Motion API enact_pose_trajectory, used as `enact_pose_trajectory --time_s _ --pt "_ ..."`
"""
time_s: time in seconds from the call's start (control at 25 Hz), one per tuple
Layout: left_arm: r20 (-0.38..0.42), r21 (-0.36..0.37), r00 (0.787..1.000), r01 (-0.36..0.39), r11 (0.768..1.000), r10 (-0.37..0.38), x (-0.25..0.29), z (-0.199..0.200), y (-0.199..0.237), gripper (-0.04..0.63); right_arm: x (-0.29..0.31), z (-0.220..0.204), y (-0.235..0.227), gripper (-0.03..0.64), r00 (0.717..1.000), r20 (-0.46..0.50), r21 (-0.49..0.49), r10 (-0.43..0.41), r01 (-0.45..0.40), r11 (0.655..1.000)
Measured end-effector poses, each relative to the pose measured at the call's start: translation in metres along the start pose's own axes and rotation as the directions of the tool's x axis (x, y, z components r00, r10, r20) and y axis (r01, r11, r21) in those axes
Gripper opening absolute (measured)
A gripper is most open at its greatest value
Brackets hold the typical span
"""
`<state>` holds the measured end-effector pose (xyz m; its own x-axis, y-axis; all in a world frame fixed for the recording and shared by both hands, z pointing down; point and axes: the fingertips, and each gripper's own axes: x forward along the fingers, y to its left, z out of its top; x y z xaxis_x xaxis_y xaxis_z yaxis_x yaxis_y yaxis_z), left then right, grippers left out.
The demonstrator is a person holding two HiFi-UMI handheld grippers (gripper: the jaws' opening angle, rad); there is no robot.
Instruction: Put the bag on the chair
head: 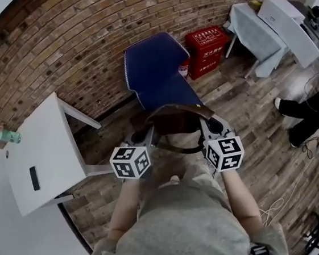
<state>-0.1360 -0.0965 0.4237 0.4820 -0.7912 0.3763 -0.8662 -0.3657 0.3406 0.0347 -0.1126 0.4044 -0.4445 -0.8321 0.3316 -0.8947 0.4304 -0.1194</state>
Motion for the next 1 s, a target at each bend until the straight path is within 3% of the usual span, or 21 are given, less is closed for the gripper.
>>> enact_pose_trajectory --time_s 0.44,1.0 --pt "-0.001 -0.053 1.000 -0.025 0.998 0.025 0.056 -0.004 0.038 0.025 0.073 -0.005 -0.026 0.023 0.997 -0.061 -0.020 0.040 -0.041 0.999" --pt "-0.046 -0.119 0.995 -0.096 0.988 0.091 0.173 -0.013 0.105 0.025 0.206 -0.028 -0.086 0.023 0.976 -0.173 -0.041 0.130 -0.139 0.989"
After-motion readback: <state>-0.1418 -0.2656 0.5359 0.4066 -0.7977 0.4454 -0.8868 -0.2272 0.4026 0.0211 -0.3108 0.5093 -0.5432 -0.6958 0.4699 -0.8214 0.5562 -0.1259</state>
